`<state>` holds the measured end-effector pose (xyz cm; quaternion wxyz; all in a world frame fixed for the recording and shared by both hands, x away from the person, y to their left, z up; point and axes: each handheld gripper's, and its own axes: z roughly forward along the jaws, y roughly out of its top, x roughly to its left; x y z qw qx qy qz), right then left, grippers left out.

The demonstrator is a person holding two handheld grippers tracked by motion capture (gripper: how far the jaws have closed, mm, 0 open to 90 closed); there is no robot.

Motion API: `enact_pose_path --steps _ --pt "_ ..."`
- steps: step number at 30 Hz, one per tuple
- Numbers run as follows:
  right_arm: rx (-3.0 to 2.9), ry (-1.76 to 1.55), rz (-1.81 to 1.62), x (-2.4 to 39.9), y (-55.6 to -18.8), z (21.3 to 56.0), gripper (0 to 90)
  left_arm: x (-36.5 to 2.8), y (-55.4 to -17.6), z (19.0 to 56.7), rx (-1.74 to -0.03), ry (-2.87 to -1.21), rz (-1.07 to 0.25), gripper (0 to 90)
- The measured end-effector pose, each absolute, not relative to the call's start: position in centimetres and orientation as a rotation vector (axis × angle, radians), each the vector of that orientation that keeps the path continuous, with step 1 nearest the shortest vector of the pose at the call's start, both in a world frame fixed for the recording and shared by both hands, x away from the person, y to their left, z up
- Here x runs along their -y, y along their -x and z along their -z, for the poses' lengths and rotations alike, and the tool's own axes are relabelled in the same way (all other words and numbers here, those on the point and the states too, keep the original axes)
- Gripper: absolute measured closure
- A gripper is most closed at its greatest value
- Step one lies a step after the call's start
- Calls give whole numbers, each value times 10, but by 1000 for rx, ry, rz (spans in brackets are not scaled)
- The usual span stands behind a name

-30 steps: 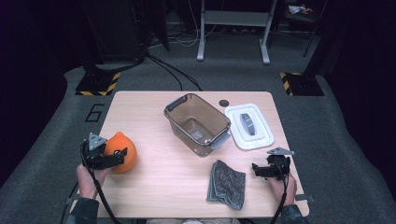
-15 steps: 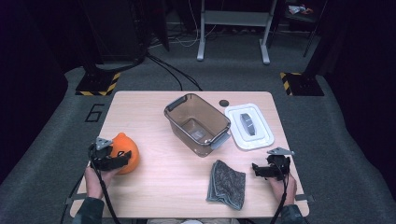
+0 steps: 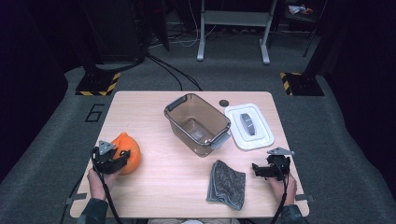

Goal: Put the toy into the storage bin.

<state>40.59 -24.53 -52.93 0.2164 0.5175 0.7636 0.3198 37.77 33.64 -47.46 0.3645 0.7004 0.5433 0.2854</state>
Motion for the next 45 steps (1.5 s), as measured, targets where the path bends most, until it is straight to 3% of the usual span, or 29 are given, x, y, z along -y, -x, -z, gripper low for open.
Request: enact_pose_path --steps 13,45 --pt "-2113 -1434 -888 245 -406 529 0 -339 -370 464 -1333 -1767 -761 585" --pt "-2110 -1433 -886 245 -406 529 0 -315 -394 405 -1173 -1811 -796 569"
